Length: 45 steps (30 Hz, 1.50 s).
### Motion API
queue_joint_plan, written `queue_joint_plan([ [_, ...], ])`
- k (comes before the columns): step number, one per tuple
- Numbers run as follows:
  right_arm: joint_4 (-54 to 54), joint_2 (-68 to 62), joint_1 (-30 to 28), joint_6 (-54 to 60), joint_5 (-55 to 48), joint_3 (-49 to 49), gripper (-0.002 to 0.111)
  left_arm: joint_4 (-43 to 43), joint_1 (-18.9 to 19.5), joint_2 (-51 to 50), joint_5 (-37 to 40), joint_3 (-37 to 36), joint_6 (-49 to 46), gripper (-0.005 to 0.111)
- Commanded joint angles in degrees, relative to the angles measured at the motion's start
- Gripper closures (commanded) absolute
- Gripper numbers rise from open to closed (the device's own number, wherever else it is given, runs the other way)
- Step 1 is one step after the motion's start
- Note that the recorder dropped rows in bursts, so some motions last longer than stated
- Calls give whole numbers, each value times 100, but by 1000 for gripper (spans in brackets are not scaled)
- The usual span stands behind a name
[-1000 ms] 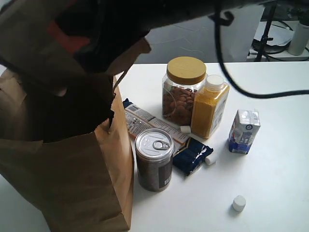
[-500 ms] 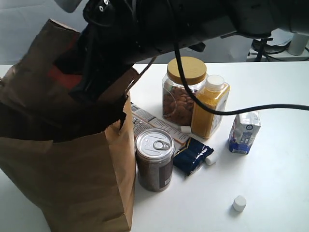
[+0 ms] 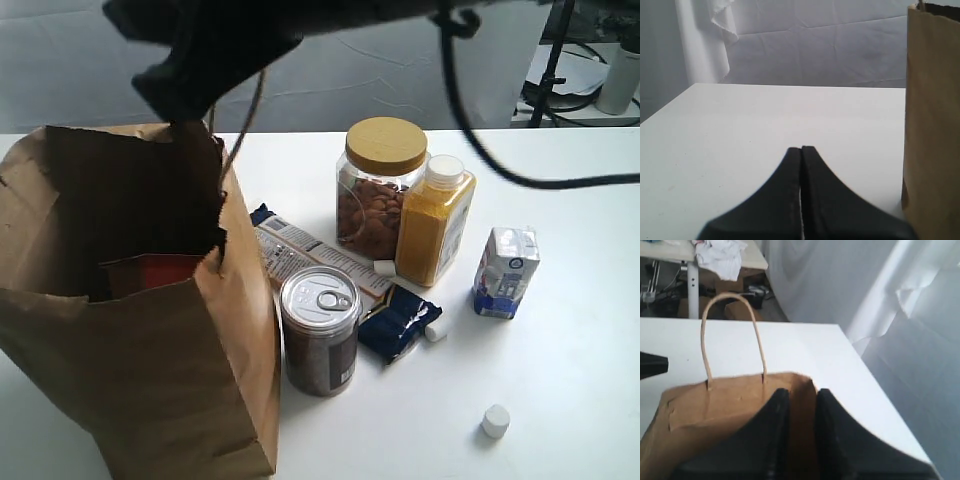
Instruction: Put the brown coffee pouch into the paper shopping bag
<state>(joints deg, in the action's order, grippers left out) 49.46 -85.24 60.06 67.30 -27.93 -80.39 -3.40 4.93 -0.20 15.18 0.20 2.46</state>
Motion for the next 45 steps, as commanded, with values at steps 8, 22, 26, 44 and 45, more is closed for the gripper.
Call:
queue_joint_plan([
  [8, -2032, 1381, -18, -1799, 176, 26, 108, -26, 19, 20, -20, -20, 14, 107],
  [22, -4205, 2941, -18, -4234, 27, 2085, 108, -26, 19, 20, -20, -20, 14, 107],
  [26, -4308, 3572, -103, -4586, 15, 2748, 108, -26, 19, 20, -20, -20, 14, 107],
  [44, -4591, 7007, -3546, -6864, 1162, 6519, 108, -26, 19, 20, -20, -20, 14, 107],
  [45, -4591, 7101, -3589, -7100, 1242, 6618, 108, -26, 19, 20, -20, -20, 14, 107],
])
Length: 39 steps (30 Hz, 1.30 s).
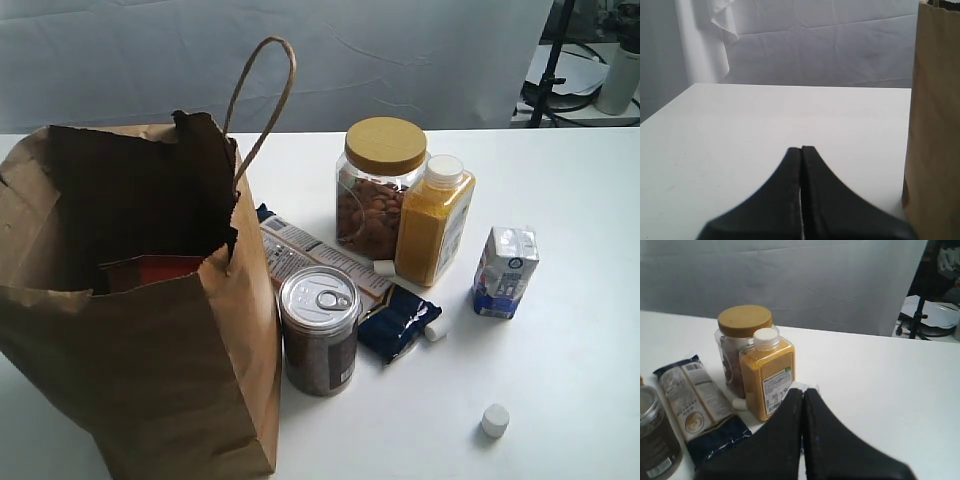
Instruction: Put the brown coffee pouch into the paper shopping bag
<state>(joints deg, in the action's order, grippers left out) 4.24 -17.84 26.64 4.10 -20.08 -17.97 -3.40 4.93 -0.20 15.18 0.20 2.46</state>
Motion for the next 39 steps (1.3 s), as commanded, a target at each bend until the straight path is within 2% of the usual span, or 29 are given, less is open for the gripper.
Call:
queue_joint_plan([
  [1, -69, 432, -274, -925, 547, 493, 108, -26, 19, 20, -20, -20, 14, 107],
  [6, -69, 882, -273, -831, 1068, 1249, 108, -26, 19, 20, -20, -20, 14, 107],
  [11, -87, 1541, -273, -516, 1088, 1773, 108, -26, 19, 20, -20, -20, 14, 107],
  [20, -214, 1784, -273, 23, 1094, 1797, 108, -26, 19, 20, -31, -20, 14, 107],
  [39, -635, 1784, -273, -410, 1082, 1797, 108, -26, 19, 20, -31, -20, 14, 107],
])
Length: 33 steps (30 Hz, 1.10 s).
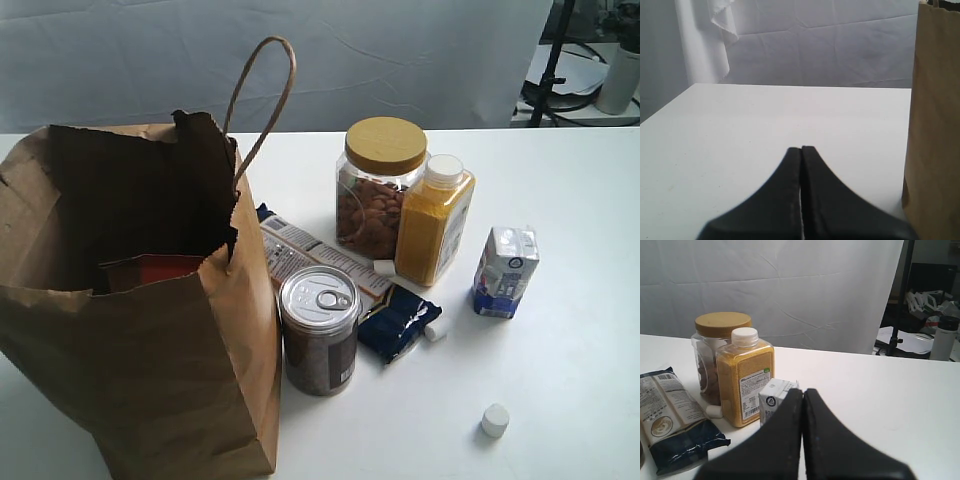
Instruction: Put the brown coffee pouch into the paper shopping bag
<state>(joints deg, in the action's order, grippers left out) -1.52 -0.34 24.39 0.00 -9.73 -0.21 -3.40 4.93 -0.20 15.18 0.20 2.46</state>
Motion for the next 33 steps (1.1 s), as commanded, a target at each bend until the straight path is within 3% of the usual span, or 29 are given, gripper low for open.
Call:
queue_joint_plan([
  [1, -59, 34, -48, 0, 47, 21, 108, -26, 19, 20, -31, -20, 14, 107],
  [20, -44, 34, -48, 0, 47, 21, 108, -26, 19, 20, -31, -20, 14, 107],
  [33, -46, 34, -985, 0, 47, 21, 108, -26, 19, 20, -31, -20, 14, 107],
])
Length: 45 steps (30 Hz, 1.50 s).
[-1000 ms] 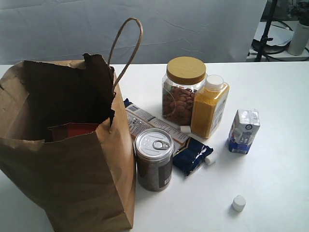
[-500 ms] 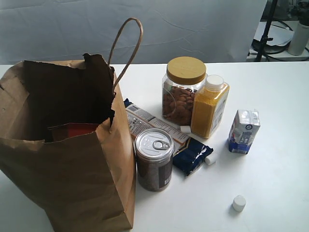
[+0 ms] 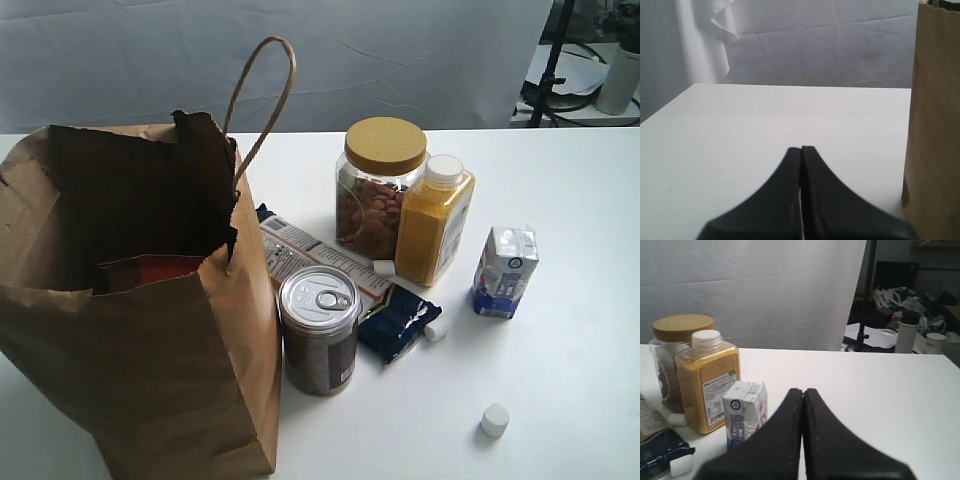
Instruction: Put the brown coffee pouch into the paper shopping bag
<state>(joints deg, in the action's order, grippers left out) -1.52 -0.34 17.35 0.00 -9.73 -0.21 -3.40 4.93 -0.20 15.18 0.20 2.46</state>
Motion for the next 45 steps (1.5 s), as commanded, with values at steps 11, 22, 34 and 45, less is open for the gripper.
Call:
queue_joint_plan([
  [11, -46, 34, -479, 0, 47, 21, 108, -26, 19, 20, -31, -20, 14, 107],
  [22, -46, 34, -469, 0, 47, 21, 108, -26, 19, 20, -31, -20, 14, 107],
  [34, -46, 34, -469, 0, 47, 21, 108, -26, 19, 20, -31, -20, 14, 107],
  [45, -46, 34, -469, 0, 47, 21, 108, -26, 19, 20, -31, -20, 14, 107],
])
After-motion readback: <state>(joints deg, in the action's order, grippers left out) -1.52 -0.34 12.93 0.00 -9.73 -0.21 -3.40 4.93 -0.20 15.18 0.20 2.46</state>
